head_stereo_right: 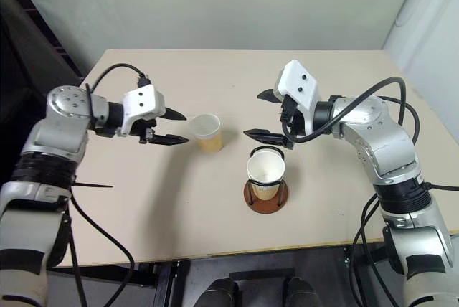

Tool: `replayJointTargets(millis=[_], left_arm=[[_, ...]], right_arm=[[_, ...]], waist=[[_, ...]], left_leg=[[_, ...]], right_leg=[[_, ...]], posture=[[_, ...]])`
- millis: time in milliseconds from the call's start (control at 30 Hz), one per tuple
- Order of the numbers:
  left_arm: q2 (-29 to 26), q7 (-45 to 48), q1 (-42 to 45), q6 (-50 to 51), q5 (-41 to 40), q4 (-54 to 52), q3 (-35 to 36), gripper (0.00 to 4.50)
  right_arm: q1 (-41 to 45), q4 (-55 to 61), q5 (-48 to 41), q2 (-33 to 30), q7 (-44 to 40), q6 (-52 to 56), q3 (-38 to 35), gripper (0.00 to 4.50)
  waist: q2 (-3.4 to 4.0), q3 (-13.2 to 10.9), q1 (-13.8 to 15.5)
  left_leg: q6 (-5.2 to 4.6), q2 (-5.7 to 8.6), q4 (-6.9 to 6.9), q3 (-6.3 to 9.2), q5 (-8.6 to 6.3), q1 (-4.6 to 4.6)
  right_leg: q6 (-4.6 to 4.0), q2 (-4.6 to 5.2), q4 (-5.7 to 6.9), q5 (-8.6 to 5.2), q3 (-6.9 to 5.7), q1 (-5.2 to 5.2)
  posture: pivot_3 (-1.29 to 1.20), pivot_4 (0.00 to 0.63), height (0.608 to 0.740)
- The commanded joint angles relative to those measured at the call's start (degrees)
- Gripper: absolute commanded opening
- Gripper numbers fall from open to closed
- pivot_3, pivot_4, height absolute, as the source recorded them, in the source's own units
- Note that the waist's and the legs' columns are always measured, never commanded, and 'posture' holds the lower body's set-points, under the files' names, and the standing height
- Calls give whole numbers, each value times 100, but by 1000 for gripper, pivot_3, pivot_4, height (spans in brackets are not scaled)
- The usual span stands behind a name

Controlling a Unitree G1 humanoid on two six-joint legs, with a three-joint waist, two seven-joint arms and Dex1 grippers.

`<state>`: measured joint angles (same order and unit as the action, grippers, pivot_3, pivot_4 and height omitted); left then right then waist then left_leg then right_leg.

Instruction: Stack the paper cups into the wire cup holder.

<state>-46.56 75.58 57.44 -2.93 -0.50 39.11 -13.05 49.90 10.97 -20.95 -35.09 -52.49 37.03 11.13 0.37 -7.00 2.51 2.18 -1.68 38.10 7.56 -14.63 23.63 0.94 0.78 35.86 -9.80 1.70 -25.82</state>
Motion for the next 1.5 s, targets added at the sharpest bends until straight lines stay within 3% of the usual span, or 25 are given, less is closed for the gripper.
replayJointTargets(millis=[33, 133, 300, 333, 400, 600, 633, 700, 767, 867, 1000, 1100, 1233, 1500], left_arm=[[247, -61, 330, -406, 221, 460, -40, 3063], [437, -35, 478, -557, 284, 736, -17, 3063], [575, 7, 594, -903, 604, 1162, -191, 3063], [599, -27, 623, -967, 672, 1249, -211, 2901], [620, -17, 660, -1070, 743, 1367, -215, 2495], [621, 193, 728, -1110, 707, 1403, -154, 194], [601, 317, 723, -1086, 629, 1314, -119, 40], [505, 752, 652, -1033, 369, 939, -30, 40], [371, 1423, 601, -608, -244, 95, 204, 40], [124, 1690, 634, 235, -1233, -1185, 330, 40], [-83, 1692, 768, 1285, -2732, -2671, 280, 40], [-245, 1692, 686, 1501, -3355, -3418, -69, 40], [-390, 1692, 666, 1213, -3429, -3766, -766, 40], [-106, 1692, 734, 497, -2755, -3316, -1420, 40]], right_arm=[[6, 263, 54, -74, 85, 33, -150, 4500], [-82, 378, 64, -102, 141, 133, -183, 4500], [-174, 538, 64, -69, 299, 287, -216, 4500], [-191, 560, 66, -73, 328, 309, -224, 4500], [-224, 605, 63, -86, 366, 344, -235, 4500], [-307, 676, 45, -175, 356, 393, -310, 4500], [-316, 686, 34, -199, 345, 402, -321, 4500], [-379, 801, -75, -315, 236, 469, -389, 4500], [-642, 1327, -914, -709, -448, 780, -798, 4500], [-1162, 1780, -1690, -1480, -1227, 961, -1422, 4500], [-1981, 1527, -1608, -2418, -1900, 489, -2058, 4500], [-2142, 1245, -1379, -2682, -1855, 212, -2137, 4500], [-2132, 1139, -1305, -2770, -1760, 70, -2138, 4500], [-2261, 1408, -1454, -2850, -1522, 216, -2289, 4500]], waist=[[0, 0, -6], [-1, 0, -23], [0, 0, -46], [0, 0, -48], [0, 0, -58], [0, 0, -69], [-1, 0, -69], [-1, 0, -69], [-3, -1, -38], [-3, 0, -4], [-5, 2, 24], [-4, 1, 15], [-2, 1, -53], [4, -1, -89]], left_leg=[[2, 2, 0, -3, 0, 9], [68, -2, -7, -9, 34, 35], [71, -5, -16, -15, 31, 42], [70, -5, -16, -16, 31, 42], [65, -6, -11, -15, 28, 42], [8, -5, -2, -15, 2, 41], [8, -5, -2, -15, 2, 41], [7, -5, -1, -15, 2, 41], [8, -5, -2, -14, 2, 47], [74, 1, -1, -34, 38, 90], [75, -1, 7, -66, 29, 92], [64, -7, 9, -63, 23, 66], [-17, -10, 10, -81, -9, 3], [-43, -11, 10, -77, 10, -48]], right_leg=[[1, 2, -6, 1, -1, -9], [12, 1, -15, 7, -4, -26], [23, 0, -45, 12, -3, -33], [25, 0, -47, 13, -3, -33], [29, 0, -46, 16, -3, -32], [38, -1, -40, 27, -2, -32], [39, -1, -40, 27, -2, -31], [39, -1, -40, 28, -2, -31], [40, -3, -44, 28, -4, -32], [49, -26, -56, 32, -6, -35], [56, -31, -86, 34, -1, -13], [69, -19, -88, 42, 17, -7], [75, -17, -80, 42, 32, 26], [30, -28, -85, 36, 52, 85]], posture=[[0, 150, 740], [0, 150, 740], [0, 150, 740], [0, 150, 740], [0, 150, 740], [0, 150, 740], [0, 150, 740], [0, 150, 740], [0, 150, 740], [0, 150, 740], [0, 150, 740], [0, 150, 740], [0, 150, 740], [0, 150, 740]])
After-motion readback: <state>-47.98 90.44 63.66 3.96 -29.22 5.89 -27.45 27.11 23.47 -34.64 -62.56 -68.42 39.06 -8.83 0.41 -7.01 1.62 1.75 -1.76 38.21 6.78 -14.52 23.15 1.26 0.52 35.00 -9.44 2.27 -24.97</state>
